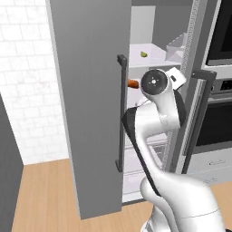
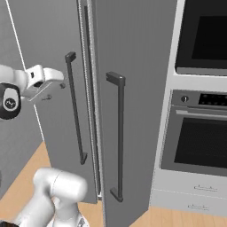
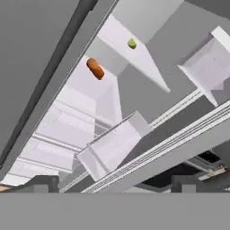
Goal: Grab a lemon wedge from the fridge and one ice cube from the ice bowl, and put them in the glass of lemonade.
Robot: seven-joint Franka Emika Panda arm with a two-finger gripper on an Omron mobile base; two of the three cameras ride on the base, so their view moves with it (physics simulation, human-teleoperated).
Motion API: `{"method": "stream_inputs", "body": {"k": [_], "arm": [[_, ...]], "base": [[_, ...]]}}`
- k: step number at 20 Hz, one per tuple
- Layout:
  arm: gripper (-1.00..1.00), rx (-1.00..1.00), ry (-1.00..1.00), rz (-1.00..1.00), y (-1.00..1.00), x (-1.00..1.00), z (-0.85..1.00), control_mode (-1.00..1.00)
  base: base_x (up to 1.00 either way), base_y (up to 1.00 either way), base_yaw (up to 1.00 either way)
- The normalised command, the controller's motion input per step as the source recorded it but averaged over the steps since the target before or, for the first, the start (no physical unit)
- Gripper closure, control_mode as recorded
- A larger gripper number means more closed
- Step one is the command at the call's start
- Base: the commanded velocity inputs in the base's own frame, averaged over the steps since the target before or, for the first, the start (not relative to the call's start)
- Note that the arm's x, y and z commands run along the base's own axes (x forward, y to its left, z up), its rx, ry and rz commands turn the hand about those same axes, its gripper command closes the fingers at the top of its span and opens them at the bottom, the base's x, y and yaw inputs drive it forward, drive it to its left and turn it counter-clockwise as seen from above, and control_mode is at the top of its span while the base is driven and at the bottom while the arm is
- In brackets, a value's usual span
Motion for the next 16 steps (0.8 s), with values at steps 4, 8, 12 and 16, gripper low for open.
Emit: {"method": "stream_inputs", "body": {"k": [4, 8, 12, 16], "arm": [[-1.0, -0.43, 0.17, -0.16, 0.29, 1.0, -0.51, -1.0], [-1.0, -0.36, 0.24, -0.17, -0.01, 1.0, -0.44, -1.0], [-1.0, -0.28, 0.24, -0.16, -0.24, 0.91, -0.03, -1.0], [-1.0, -0.16, 0.24, -0.16, -0.47, 0.51, 0.0, -1.0]], "base": [[0.0, 0.0, 0.0], [0.0, 0.0, 0.0], [0.0, 0.0, 0.0], [0.0, 0.0, 0.0]]}}
